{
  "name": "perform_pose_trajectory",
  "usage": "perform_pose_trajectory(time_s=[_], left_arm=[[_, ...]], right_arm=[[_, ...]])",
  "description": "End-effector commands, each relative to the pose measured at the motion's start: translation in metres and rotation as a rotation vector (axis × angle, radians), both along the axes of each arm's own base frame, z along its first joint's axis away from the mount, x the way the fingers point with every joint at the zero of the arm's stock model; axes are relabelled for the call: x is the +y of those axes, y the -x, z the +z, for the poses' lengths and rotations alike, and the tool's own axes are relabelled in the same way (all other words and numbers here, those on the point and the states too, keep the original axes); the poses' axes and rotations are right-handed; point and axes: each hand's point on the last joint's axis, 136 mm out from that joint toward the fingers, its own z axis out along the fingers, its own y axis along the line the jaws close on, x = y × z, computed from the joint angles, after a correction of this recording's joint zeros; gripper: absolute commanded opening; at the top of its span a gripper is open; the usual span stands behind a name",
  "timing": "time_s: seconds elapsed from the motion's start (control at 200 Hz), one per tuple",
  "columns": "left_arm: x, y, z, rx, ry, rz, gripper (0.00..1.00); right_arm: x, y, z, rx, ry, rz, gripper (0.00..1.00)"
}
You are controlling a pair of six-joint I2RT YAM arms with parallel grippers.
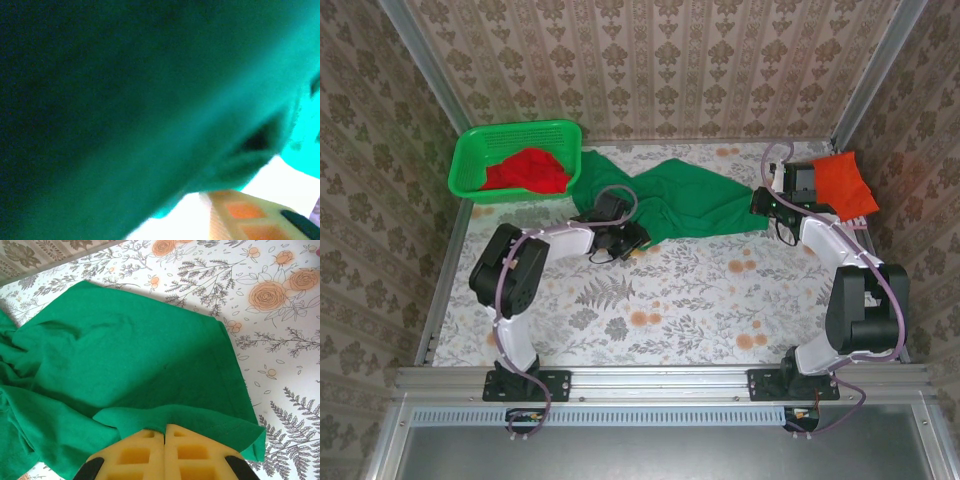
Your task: Fold and stack the t-shirts
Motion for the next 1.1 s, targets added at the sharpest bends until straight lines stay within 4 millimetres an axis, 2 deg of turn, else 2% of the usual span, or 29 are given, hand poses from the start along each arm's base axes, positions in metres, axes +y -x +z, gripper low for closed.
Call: perform_pose_trajectory(time_s=[0.0, 0.02, 0.075, 0.16, 0.225, 0.43, 0.455, 0.52, 0.645, 0.78, 0.95, 1.03, 1.095], left_arm=[[-0.009, -0.005, 0.001, -0.001, 0.023, -0.001, 0.22], [-0.009, -0.005, 0.002, -0.003, 0.025, 0.000, 0.19], [-0.008, -0.006, 0.004, -0.011, 0.025, 0.002, 0.00], [-0.004, -0.008, 0.017, -0.039, 0.033, 0.011, 0.00], [0.001, -0.012, 0.036, -0.074, 0.039, 0.012, 0.00], [0.015, -0.023, 0.120, -0.176, 0.048, -0.055, 0.00], [0.018, -0.021, 0.130, -0.184, 0.039, -0.065, 0.00], [0.024, -0.016, 0.155, -0.209, 0.029, -0.090, 0.00], [0.031, 0.008, 0.188, -0.214, 0.055, -0.119, 0.00], [0.040, 0.052, 0.193, -0.132, 0.073, -0.152, 0.00], [0.045, 0.109, 0.174, -0.010, 0.010, -0.231, 0.00], [0.037, 0.127, 0.164, 0.027, 0.006, -0.264, 0.00], [0.019, 0.138, 0.158, 0.047, 0.052, -0.295, 0.00]], right_arm=[[-0.001, 0.002, 0.008, -0.024, -0.023, -0.006, 0.00], [-0.001, 0.002, 0.009, -0.025, -0.022, -0.005, 0.00], [-0.002, 0.003, 0.011, -0.029, -0.023, -0.007, 0.00], [-0.005, 0.004, 0.019, -0.044, -0.026, -0.013, 0.00], [-0.007, 0.003, 0.029, -0.064, -0.028, -0.018, 0.00], [-0.017, 0.001, 0.079, -0.167, -0.027, -0.036, 0.00], [-0.019, 0.004, 0.095, -0.205, -0.024, -0.038, 0.00], [-0.022, 0.008, 0.113, -0.239, -0.018, -0.049, 0.00], [-0.023, 0.023, 0.130, -0.270, -0.013, -0.059, 0.00], [-0.021, 0.050, 0.130, -0.265, -0.012, -0.069, 0.00], [-0.022, 0.086, 0.112, -0.206, 0.002, -0.090, 0.00], [-0.023, 0.099, 0.102, -0.178, 0.013, -0.096, 0.00], [-0.026, 0.106, 0.092, -0.153, 0.034, -0.105, 0.00]])
